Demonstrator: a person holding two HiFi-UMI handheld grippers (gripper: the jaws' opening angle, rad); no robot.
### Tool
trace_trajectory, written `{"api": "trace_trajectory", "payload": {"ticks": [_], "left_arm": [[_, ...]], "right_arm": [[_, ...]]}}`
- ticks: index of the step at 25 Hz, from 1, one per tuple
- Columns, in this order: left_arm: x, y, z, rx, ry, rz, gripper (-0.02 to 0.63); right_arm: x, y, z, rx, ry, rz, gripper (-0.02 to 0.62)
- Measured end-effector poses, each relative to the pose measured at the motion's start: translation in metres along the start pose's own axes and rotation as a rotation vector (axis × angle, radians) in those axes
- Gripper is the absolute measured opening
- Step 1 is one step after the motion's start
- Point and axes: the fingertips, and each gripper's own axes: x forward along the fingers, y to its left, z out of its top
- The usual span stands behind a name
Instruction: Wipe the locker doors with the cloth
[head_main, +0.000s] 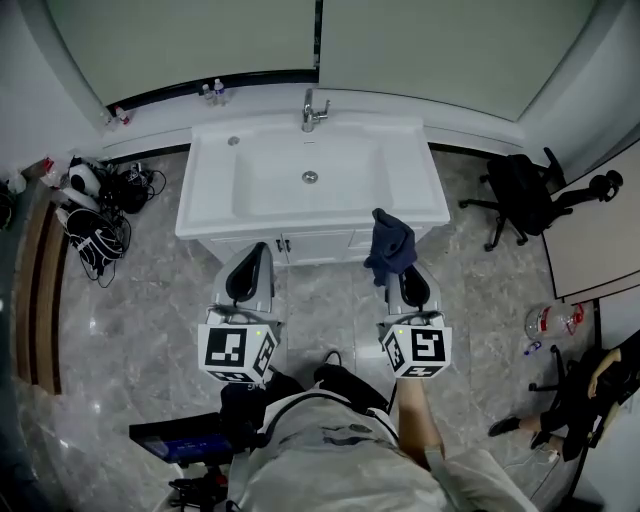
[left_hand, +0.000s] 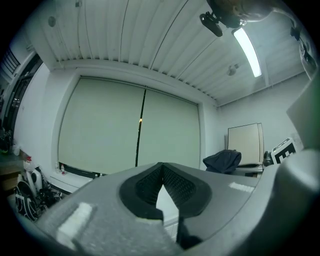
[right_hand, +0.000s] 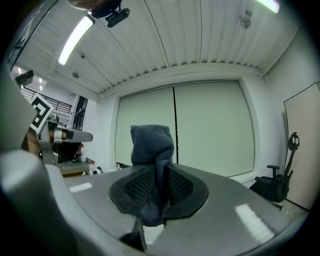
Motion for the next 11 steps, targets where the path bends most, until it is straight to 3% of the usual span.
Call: {"api": "trace_trajectory", "payload": {"ticks": [11], "left_arm": [[0.014,-0.011,0.004,-0.008,0.0,-0.012,0.002]], "right_arm": [[0.003,-0.006,0.015,-0.015,-0.011,0.027,0.055]]}}
